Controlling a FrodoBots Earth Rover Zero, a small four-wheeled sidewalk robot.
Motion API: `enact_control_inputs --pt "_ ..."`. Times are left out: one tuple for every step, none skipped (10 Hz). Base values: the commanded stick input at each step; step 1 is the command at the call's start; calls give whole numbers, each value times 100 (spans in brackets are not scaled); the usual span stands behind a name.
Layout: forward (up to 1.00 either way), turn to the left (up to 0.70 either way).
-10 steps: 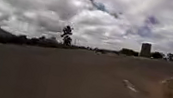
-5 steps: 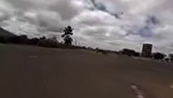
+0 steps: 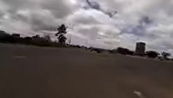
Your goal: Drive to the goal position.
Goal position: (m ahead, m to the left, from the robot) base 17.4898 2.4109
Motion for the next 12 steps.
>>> enact_control_inputs --pt "85 -20" --pt "85 0" --pt "85 0" --pt "85 0" --pt "85 0" --pt "85 0" --pt "85 0" --pt "85 0" --pt "85 -13" --pt "85 -34" --pt "85 -34" --pt "85 -34"
